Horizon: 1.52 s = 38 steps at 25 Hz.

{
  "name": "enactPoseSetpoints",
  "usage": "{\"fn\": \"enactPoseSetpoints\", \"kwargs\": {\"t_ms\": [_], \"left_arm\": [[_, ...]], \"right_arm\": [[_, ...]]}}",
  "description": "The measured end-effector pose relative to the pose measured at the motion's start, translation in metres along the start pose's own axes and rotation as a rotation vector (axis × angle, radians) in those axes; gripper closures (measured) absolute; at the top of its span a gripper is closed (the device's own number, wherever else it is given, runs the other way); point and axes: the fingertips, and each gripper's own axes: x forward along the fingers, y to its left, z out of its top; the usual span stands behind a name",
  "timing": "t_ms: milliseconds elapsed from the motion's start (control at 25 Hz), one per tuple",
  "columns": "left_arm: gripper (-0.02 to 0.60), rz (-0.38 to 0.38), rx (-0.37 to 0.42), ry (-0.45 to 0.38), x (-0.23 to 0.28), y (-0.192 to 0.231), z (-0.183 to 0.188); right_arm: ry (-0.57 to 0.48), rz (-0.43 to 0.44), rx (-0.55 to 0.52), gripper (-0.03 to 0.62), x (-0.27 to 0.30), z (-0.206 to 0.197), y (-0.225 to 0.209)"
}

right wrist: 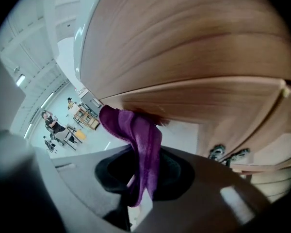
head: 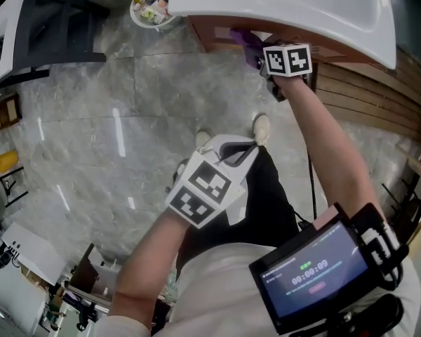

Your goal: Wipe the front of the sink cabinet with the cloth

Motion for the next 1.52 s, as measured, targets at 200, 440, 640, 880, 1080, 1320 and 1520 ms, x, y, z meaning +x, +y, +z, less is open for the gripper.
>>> {"fn": "enactPoseSetpoints", "kwargs": {"t_ms": [200,440,640,880,1080,1320,1520], "left_arm": [[0.575,-0.018,0.022,0.019,0.033,-0.029,0.013],[0.575,-0.041,0.048,0.036,0.042,-0.035,0.020],[0.575,-0.063,0.068,0.052,0.067,-0.051,0.033],[0.575,-0.087,0.094,0.074,0.100,-0.066,0.048],[0.575,-0.102,0.111,0.093,0.119,-0.077,0.056],[0.575,-0.118,0.131,0.105,0.146,-0.091,0.070],[0.575,-0.131,0.140,0.114,0.162,-0.102,0.077]], "right_arm": [[-0.033,-0.024,0.040,0.511,-0.046,-0.011,-0.045],[-0.068,-0.051,0.093,0.511,-0.068,-0.015,-0.069],[-0.082,-0.070,0.118,0.511,-0.098,-0.023,-0.100],[-0.113,-0.099,0.166,0.513,-0.131,-0.030,-0.147],[-0.130,-0.136,0.204,0.511,-0.158,-0.041,-0.183],[-0.150,-0.186,0.252,0.513,-0.194,-0.056,-0.231],[-0.153,-0.223,0.271,0.511,-0.221,-0.068,-0.262]]}}
